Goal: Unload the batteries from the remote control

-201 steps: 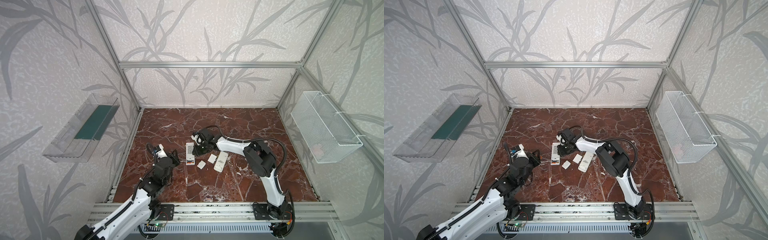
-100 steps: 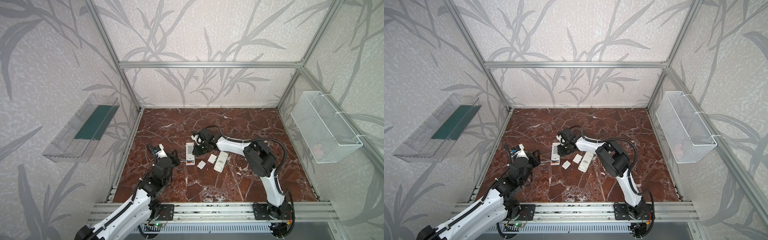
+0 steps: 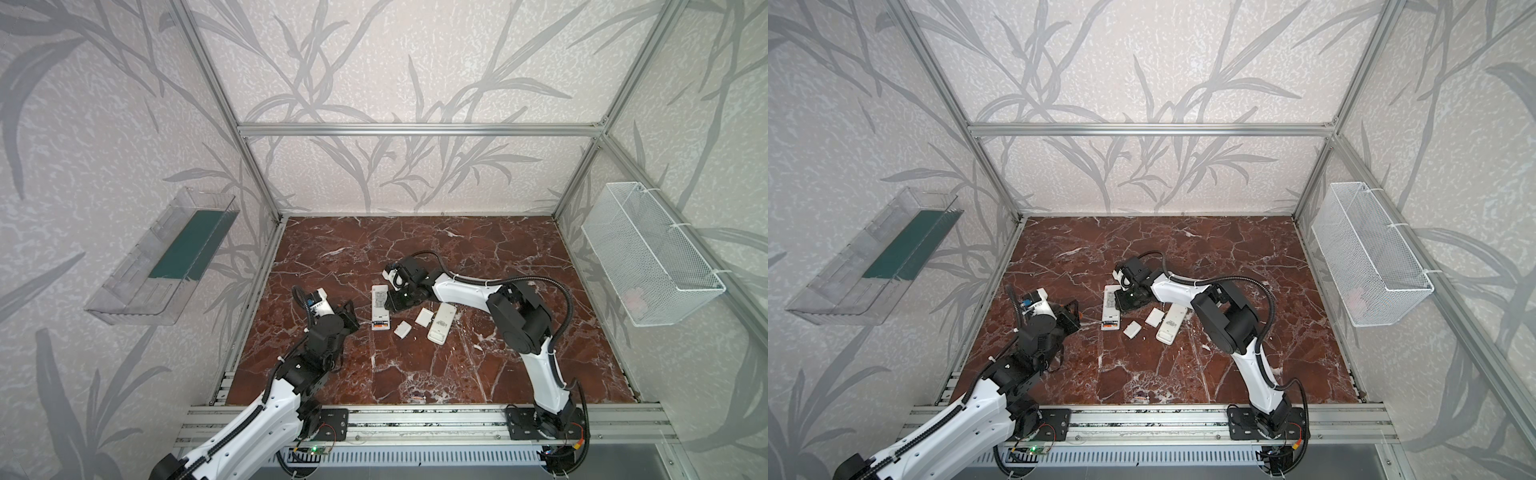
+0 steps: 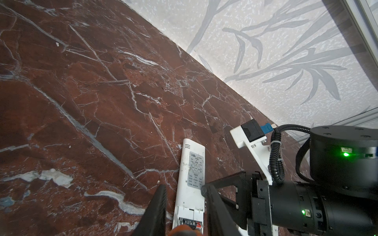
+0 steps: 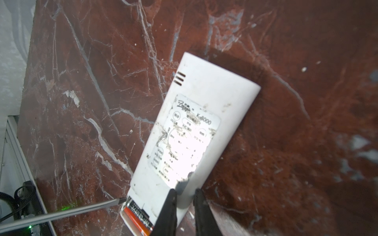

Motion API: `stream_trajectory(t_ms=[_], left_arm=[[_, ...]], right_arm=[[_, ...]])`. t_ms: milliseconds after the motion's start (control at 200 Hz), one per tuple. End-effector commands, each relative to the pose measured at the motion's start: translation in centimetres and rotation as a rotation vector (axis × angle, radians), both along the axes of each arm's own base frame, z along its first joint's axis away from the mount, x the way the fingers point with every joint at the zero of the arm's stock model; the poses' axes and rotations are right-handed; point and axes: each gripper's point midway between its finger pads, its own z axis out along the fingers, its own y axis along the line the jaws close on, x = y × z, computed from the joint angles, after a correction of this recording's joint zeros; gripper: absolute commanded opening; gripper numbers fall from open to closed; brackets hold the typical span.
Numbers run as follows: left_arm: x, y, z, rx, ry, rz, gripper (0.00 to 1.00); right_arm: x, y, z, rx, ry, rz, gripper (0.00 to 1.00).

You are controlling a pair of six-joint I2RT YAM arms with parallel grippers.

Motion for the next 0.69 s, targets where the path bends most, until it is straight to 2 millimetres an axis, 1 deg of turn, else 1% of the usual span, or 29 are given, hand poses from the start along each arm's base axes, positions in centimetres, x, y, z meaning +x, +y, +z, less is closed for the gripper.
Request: stream_trajectory(t_ms=[0,80,165,290,385,455,620,690], left_arm=[[0.2,-0.1,0.7,-0.021,-0.021,0.002,0.00],[0.3,-0.4,0.7,-0.013,-0.015,-0.014,0.00],[0.4,-0.9,0.4,0.036,0.019,-0.048,0.00],[0.7,-2.2,-0.4,0.127,0.094,-0.132,0.00],[1.0,-3.2,-0.9,0.183,0.116,-0.178,0.00],[1.2,-3.8,-0.7,0.237,0.112,-0.199,0.00],[0.7,-5.3,-0.3,0.406,0.121,-0.251,0.00],[0.4,-5.8,-0.8,0.442,0.134,-0.270,0.00]], right_arm=[[-2.2,-1.1,-2.9,-0.101,0.056,0.024,0.17],[-2.2,-1.1,-3.0,-0.102,0.057,0.024,0.17],[-2.1,-1.1,-2.9,-0.100,0.056,0.023,0.17],[-2.2,-1.0,-3.0,-0.100,0.058,0.024,0.17],[-2.3,-1.0,-3.1,-0.101,0.060,0.023,0.17],[-2.4,-1.0,-3.1,-0.103,0.063,0.025,0.17],[-2.6,-1.1,-3.4,-0.108,0.068,0.026,0.17],[-2.6,-1.1,-3.5,-0.109,0.070,0.026,0.17]])
